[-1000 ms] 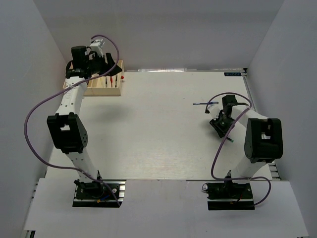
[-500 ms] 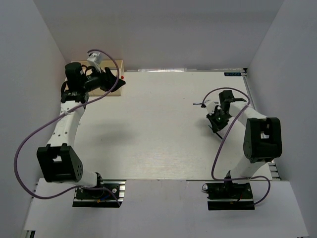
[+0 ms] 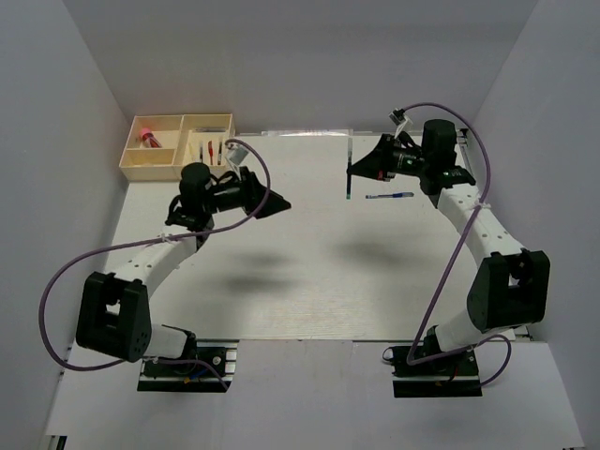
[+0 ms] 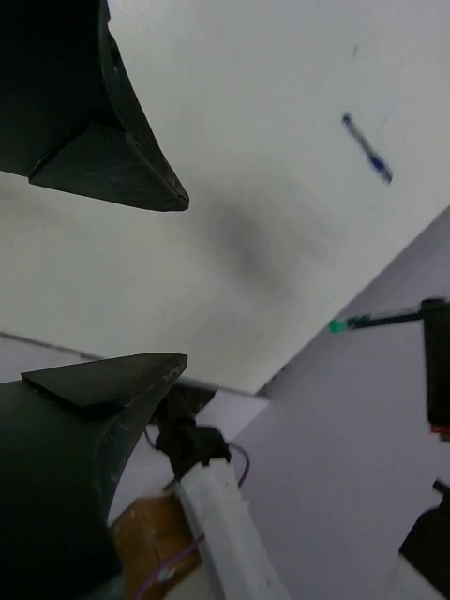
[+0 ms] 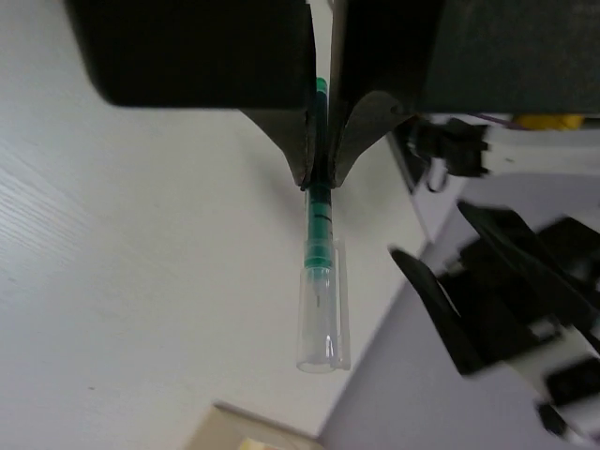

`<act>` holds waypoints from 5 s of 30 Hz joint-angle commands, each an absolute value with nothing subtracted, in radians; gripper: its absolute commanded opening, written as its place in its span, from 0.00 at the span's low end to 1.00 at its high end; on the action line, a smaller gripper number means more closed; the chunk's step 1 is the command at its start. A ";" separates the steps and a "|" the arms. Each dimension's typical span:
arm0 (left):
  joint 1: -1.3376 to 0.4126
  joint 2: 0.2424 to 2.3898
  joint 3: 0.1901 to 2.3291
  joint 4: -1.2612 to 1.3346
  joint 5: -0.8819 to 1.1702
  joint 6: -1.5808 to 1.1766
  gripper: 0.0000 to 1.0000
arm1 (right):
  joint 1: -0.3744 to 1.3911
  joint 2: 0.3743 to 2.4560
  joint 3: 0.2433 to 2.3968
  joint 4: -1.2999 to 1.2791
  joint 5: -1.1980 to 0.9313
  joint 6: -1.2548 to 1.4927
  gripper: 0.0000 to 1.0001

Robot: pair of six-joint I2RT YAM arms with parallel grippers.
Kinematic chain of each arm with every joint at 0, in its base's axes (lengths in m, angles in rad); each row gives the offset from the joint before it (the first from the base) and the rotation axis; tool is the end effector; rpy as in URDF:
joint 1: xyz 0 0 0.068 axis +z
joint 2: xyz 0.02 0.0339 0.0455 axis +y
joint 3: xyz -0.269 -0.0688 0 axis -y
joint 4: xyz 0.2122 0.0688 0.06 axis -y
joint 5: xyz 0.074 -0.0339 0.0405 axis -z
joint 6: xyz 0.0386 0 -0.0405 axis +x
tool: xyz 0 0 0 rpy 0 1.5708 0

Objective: Sort the stationery into containers
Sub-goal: Pick up the pen from the center of the board, then place the pen in the storage box.

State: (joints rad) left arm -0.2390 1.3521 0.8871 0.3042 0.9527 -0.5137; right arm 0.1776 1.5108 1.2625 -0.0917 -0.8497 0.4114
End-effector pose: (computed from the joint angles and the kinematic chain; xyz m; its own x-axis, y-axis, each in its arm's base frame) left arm 0.2581 -0.0953 0.3191 -0.5870 -0.1501 -0.7956 0.7238 0.3431 -0.5987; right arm 0.3080 0.0847 0.3548 -0.6262 0.1558 -0.7639 -0.6144 0.5045 0.6066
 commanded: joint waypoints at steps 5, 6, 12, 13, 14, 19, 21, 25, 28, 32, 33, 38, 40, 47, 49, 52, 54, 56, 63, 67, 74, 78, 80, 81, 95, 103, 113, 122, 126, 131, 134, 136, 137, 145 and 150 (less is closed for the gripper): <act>-0.400 1.431 0.830 0.773 0.904 -0.885 0.72 | 0.183 1.505 1.217 0.204 -0.894 0.917 0.00; -0.420 1.443 0.842 0.779 0.897 -0.902 0.72 | 0.183 1.502 1.192 0.218 -0.894 0.952 0.00; -0.477 1.538 0.965 0.773 0.859 -0.926 0.72 | 0.184 1.485 1.109 0.321 -0.917 1.075 0.00; -0.477 1.554 0.983 0.759 0.848 -0.920 0.72 | 0.186 1.485 1.101 0.336 -0.922 1.092 0.00; -0.489 1.578 1.012 0.744 0.841 -0.910 0.71 | 0.187 1.485 1.092 0.369 -0.928 1.107 0.00; -0.512 1.634 1.057 0.695 0.805 -0.899 0.69 | 0.195 1.473 1.081 0.388 -0.939 1.141 0.00; -0.521 1.650 1.071 0.671 0.799 -0.884 0.67 | 0.196 1.470 1.078 0.388 -0.940 1.141 0.00; -0.541 1.664 1.088 0.632 0.801 -0.858 0.64 | 0.204 1.470 1.069 0.410 -0.942 1.152 0.00; -0.552 1.669 1.089 0.634 0.808 -0.857 0.62 | 0.216 1.476 1.074 0.413 -0.942 1.149 0.00; -0.561 1.666 1.085 0.672 0.821 -0.883 0.62 | 0.229 1.486 1.080 0.399 -0.936 1.128 0.00; -0.561 1.666 1.080 0.683 0.825 -0.894 0.62 | 0.230 1.491 1.081 0.399 -0.933 1.124 0.00; -0.561 1.660 1.037 0.773 0.828 -0.971 0.62 | 0.233 1.489 1.078 0.390 -0.931 1.105 0.00; -0.561 1.655 1.029 0.778 0.821 -0.980 0.62 | 0.230 1.490 1.074 0.390 -0.934 1.103 0.00; -0.537 1.615 0.959 0.790 0.808 -1.005 0.67 | 0.224 1.470 1.106 0.327 -0.933 1.037 0.00; -0.537 1.611 0.960 0.807 0.818 -1.006 0.67 | 0.222 1.470 1.101 0.331 -0.931 1.042 0.00; -0.537 1.614 0.976 0.805 0.818 -1.008 0.67 | 0.227 1.477 1.094 0.351 -0.931 1.060 0.00; -0.537 1.624 0.991 0.807 0.815 -1.012 0.67 | 0.227 1.477 1.094 0.350 -0.930 1.066 0.00; -0.537 1.634 1.003 0.819 0.808 -1.031 0.67 | 0.229 1.477 1.091 0.348 -0.923 1.069 0.00; -0.555 1.680 1.042 0.842 0.792 -1.060 0.61 | 0.230 1.483 1.088 0.342 -0.908 1.074 0.00; -0.555 1.690 1.046 0.835 0.772 -1.071 0.55 | 0.235 1.491 1.089 0.336 -0.905 1.075 0.00; -0.555 1.700 1.045 0.805 0.753 -1.074 0.48 | 0.238 1.509 1.104 0.347 -0.900 1.089 0.00; -0.555 1.697 1.042 0.804 0.752 -1.074 0.40 | 0.241 1.514 1.101 0.351 -0.899 1.094 0.00; -0.555 1.692 1.043 0.799 0.753 -1.069 0.28 | 0.238 1.514 1.100 0.351 -0.900 1.094 0.00; -0.555 1.690 1.042 0.799 0.756 -1.066 0.22 | 0.241 1.513 1.095 0.351 -0.900 1.092 0.00; -0.508 1.597 0.985 0.776 0.773 -1.048 0.00 | 0.222 1.508 1.098 0.238 -0.874 0.996 0.89; -0.283 1.571 1.093 0.371 0.756 -0.825 0.00 | 0.164 1.506 1.143 0.077 -0.856 0.849 0.89; -0.048 2.016 1.953 -0.418 0.108 -0.022 0.00 | 0.110 1.551 1.264 -0.184 -0.811 0.479 0.84; 0.012 2.304 2.240 -0.463 0.090 0.078 0.00 | 0.103 1.578 1.273 -0.252 -0.787 0.388 0.82; 0.034 2.359 2.221 -0.456 0.084 0.100 0.00 | 0.106 1.580 1.291 -0.296 -0.750 0.312 0.80; 0.043 2.390 2.229 -0.460 0.069 0.121 0.00 | 0.101 1.597 1.331 -0.386 -0.671 0.192 0.79; 0.052 2.399 2.226 -0.468 0.087 0.132 0.00 | 0.103 1.630 1.364 -0.449 -0.634 0.127 0.79; 0.052 2.404 2.220 -0.471 0.090 0.130 0.05 | 0.106 1.641 1.379 -0.477 -0.620 0.100 0.79; 0.052 2.404 2.218 -0.472 0.098 0.130 0.09 | 0.106 1.647 1.384 -0.486 -0.611 0.092 0.78; 0.052 2.405 2.221 -0.471 0.120 0.121 0.41 | 0.104 1.658 1.396 -0.511 -0.589 0.060 0.79; 0.052 2.388 2.229 -0.468 0.135 0.107 0.57 | 0.104 1.675 1.405 -0.541 -0.554 0.020 0.78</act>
State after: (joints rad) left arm 0.0513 2.4313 2.2021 -0.4706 0.1081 0.1165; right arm 0.1062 1.6611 1.3594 -0.5140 -0.5819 0.0662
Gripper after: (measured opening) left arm 0.559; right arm 0.784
